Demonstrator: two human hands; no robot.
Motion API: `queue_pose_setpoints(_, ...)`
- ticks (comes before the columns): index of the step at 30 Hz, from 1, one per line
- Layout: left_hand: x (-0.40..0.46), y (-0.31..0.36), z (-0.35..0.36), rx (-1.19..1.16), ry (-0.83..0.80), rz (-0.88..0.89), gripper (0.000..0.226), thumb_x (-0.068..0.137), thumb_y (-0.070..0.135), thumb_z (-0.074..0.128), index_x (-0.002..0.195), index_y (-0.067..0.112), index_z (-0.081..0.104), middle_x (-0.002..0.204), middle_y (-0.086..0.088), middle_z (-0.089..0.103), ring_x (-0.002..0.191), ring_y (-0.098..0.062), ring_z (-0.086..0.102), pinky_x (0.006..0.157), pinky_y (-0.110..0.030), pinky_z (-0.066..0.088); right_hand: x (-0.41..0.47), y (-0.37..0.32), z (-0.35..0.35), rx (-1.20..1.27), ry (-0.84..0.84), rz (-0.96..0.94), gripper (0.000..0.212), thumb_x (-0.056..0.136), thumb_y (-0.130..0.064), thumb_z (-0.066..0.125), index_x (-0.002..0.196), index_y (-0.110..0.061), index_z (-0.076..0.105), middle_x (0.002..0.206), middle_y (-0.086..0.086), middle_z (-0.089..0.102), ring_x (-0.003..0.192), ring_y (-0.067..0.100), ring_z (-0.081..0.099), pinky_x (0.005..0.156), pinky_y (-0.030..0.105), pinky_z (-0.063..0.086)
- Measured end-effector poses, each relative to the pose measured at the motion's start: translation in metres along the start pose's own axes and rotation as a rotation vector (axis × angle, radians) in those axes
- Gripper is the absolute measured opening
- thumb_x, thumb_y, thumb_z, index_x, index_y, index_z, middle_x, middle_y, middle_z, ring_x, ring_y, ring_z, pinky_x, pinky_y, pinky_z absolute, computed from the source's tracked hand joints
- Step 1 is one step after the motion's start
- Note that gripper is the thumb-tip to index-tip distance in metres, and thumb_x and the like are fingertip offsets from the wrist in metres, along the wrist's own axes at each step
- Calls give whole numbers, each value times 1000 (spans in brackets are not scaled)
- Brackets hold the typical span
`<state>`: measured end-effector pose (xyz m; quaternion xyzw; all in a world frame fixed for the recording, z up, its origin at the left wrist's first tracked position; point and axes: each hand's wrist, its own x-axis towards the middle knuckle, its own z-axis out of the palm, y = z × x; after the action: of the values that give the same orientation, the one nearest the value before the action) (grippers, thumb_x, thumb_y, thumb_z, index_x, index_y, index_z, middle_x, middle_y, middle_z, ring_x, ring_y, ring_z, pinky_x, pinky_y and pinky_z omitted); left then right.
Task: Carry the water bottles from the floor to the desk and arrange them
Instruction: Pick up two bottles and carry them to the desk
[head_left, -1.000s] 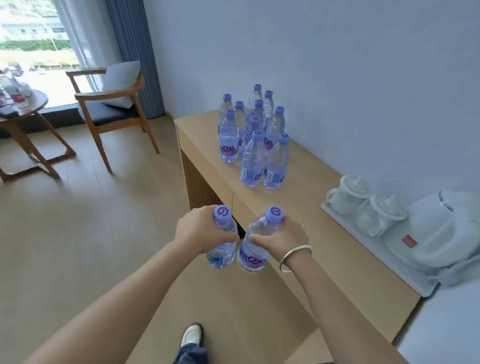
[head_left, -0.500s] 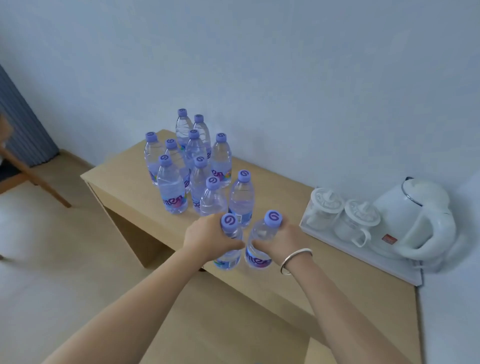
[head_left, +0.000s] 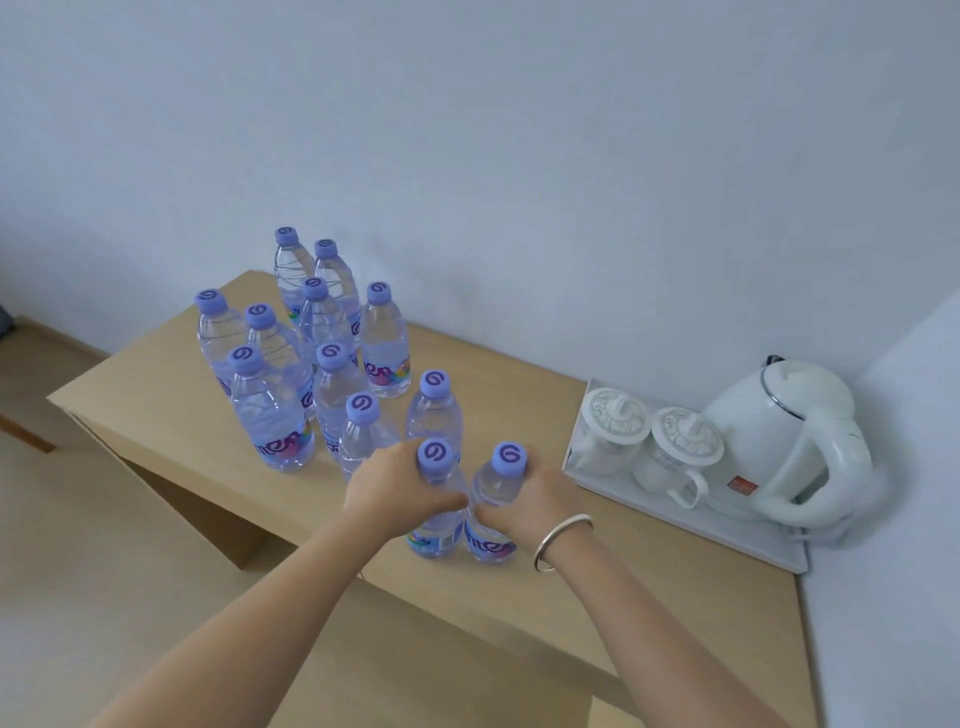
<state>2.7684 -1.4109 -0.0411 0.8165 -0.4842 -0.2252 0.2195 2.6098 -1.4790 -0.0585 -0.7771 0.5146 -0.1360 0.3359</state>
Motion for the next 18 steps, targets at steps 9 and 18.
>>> queue_pose_setpoints(9, -3, -8, 2, -52, -45, -5, 49, 64, 48, 75, 102, 30, 52, 86, 9, 62, 83, -15, 59, 63, -28, 46, -13, 2, -2, 112, -35, -27, 46, 65, -42, 71, 98, -46, 39, 85, -24, 52, 74, -1, 53, 57, 6, 33)
queue_pose_setpoints(18, -22, -8, 9, -4, 67, -12, 66, 73, 46, 71, 128, 26, 41, 120, 5, 57, 106, -20, 56, 73, -30, 43, -25, -11, -7, -136, -148, 185, 54, 75, -35, 64, 118, -15, 40, 113, 4, 53, 103, 27, 57, 81, 33, 46)
